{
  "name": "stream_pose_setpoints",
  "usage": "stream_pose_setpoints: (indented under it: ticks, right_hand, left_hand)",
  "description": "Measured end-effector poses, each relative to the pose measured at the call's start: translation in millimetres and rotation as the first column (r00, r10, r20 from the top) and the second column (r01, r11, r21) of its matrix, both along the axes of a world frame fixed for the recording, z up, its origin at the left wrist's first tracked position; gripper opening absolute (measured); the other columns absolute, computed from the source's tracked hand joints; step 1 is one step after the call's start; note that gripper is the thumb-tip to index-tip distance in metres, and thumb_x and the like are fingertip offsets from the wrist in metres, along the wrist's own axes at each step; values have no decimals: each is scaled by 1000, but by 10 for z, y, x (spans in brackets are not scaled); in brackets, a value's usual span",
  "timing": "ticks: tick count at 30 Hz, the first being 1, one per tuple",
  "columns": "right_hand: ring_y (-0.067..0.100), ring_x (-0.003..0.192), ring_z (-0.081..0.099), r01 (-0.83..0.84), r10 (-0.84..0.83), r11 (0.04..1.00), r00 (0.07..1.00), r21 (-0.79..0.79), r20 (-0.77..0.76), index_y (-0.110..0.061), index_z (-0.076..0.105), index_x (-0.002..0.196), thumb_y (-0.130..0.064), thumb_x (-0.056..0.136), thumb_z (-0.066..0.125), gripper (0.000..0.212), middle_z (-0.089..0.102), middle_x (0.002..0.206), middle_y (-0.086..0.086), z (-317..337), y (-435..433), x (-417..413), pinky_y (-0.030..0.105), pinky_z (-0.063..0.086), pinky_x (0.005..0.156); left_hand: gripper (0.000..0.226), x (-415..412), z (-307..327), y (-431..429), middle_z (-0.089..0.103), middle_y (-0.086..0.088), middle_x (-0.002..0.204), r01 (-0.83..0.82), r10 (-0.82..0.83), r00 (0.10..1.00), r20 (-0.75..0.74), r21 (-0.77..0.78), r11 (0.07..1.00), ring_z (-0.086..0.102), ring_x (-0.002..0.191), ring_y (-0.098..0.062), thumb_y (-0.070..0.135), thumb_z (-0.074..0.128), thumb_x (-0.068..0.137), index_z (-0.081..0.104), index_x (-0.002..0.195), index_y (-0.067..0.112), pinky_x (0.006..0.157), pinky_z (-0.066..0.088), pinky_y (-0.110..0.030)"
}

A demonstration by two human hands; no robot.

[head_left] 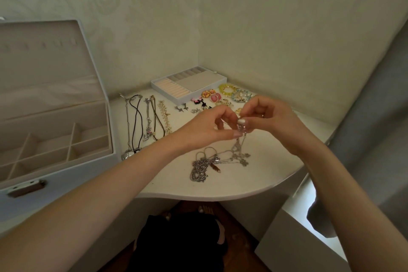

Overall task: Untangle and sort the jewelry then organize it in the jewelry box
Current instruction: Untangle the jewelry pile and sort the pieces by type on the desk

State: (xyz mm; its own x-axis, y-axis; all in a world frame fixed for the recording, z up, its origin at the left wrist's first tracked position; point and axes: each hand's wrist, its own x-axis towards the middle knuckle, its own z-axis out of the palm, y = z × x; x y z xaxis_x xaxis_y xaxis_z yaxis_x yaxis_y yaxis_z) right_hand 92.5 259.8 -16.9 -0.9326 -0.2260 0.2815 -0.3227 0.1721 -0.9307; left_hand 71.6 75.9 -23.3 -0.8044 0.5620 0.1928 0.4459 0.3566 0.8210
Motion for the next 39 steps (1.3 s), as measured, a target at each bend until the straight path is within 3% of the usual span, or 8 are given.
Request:
stream_pose_setpoints:
  ticks: [3,10,15,21,25,29,34,39]
  right_hand:
    - [11,67,60,-8,8,1000,1000,-29,-9,-14,64,82,11,74,69,26,64,70,-6,14,-12,2,19,51,63]
    - [8,65,57,-18,17,1000,1000,-26,-16,-13,66,88,12,75,68,28,64,72,-5,23,14,8,17,48,62]
    - [9,66,59,-70,70,998,997,-8,39,-12,67,94,12,76,67,31,65,76,2,18,7,20,16,47,63]
    - [12,67,56,-138,138,990,989,-14,52,-16,69,98,9,79,65,31,64,77,0,-27,-97,-10,20,43,62]
    - [13,68,54,-195,199,978,979,-78,48,-10,67,101,10,81,63,28,61,79,1,-25,-242,-37,21,42,62]
    - [21,71,48,-162,163,986,985,-29,51,-12,69,97,8,80,66,27,62,78,-1,-12,-450,-83,20,41,59]
    - [7,61,51,-101,95,994,989,46,110,-13,69,101,3,80,70,27,66,78,-4,12,-738,-151,15,40,54]
    - [-2,54,52,-45,37,997,994,67,104,-14,72,94,-6,80,73,17,61,62,-8,44,-996,-207,10,38,50]
  left_hand:
    - [25,-8,-1,35,70,0,92,-17,15,999,47,40,999,61,77,-14,19,72,81,59,99,8,71,45,-18]
    - [7,-29,36,1,69,-2,79,-37,32,999,37,129,991,65,77,-10,9,66,84,60,83,11,79,51,-23]
    - [8,-50,139,-89,65,1,73,-102,82,994,76,300,948,62,69,-6,8,63,86,58,82,13,69,48,-16]
    - [11,-91,306,-264,61,2,62,-232,92,952,292,492,839,53,49,-9,6,54,92,52,82,11,54,51,-23]
    - [9,-130,367,-427,69,-3,69,-295,175,940,292,441,848,58,50,-10,10,57,91,54,83,9,50,51,-23]
    - [13,-184,414,-619,73,-2,72,-355,282,931,231,402,844,68,60,-12,11,56,93,56,80,10,55,56,-22]
    - [12,-301,507,-920,69,3,62,-454,431,890,146,364,813,65,56,-6,13,64,87,60,76,11,52,52,-17]
    - [10,-395,538,-1128,66,8,56,-502,479,865,150,306,809,61,52,-1,15,69,82,61,76,13,48,47,-13]
